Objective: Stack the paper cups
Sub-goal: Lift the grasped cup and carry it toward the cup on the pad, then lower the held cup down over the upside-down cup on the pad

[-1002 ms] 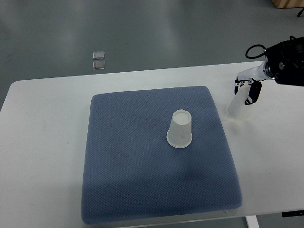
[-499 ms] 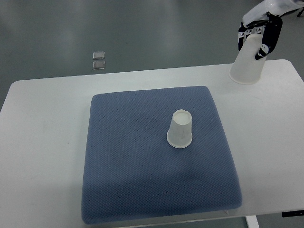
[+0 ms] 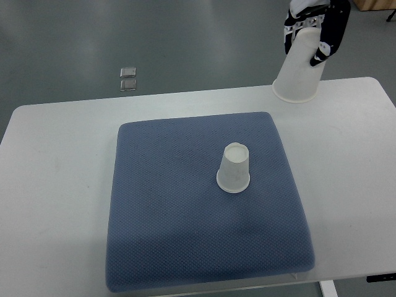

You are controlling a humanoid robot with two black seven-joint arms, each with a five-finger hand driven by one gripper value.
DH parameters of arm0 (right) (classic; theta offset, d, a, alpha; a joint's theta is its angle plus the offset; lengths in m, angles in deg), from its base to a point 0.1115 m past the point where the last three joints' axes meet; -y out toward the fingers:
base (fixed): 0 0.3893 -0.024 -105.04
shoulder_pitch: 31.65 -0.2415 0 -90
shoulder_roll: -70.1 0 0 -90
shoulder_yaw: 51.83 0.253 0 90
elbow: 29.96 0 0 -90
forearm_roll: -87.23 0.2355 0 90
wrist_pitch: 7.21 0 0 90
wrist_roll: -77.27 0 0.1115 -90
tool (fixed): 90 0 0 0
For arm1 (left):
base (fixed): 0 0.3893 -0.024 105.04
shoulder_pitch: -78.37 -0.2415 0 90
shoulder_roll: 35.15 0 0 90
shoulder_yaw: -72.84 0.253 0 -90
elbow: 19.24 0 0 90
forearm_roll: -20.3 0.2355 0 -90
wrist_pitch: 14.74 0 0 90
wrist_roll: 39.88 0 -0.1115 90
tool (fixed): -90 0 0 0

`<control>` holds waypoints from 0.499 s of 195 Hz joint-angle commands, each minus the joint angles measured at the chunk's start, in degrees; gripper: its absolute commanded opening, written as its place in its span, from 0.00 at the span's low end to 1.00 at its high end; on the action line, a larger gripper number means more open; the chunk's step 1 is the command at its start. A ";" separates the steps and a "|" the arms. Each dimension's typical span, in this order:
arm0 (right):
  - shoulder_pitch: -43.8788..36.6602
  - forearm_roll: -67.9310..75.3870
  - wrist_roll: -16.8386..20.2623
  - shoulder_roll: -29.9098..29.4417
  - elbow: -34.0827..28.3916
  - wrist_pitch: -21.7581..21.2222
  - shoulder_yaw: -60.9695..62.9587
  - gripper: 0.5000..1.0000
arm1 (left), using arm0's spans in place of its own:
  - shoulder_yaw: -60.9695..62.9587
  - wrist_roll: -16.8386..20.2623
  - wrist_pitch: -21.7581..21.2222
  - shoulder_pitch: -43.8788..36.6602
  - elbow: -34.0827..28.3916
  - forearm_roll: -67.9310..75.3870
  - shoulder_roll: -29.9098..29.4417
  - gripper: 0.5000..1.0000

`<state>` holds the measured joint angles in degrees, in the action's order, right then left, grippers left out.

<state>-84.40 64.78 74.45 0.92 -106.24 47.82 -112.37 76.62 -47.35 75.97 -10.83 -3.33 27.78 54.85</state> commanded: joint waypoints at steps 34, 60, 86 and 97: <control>1.43 9.26 0.00 -10.54 0.08 4.38 2.79 0.23 | 0.00 0.00 0.00 -0.01 -0.09 -0.09 0.00 1.00; 3.36 9.62 0.00 -14.15 0.08 6.75 2.71 0.24 | -0.18 0.00 0.00 -0.01 -0.09 -0.09 0.00 1.00; 5.91 9.53 0.09 -14.67 0.08 8.77 2.35 0.24 | -0.26 0.00 0.00 -0.01 -0.09 -0.09 0.00 1.00; 6.52 9.61 0.09 -15.11 0.08 9.13 2.35 0.24 | -0.18 0.00 0.00 -0.01 -0.09 -0.09 0.00 1.00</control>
<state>-79.27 74.30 74.52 -13.52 -106.16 55.91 -109.92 76.40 -47.35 75.96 -10.84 -3.43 27.68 54.85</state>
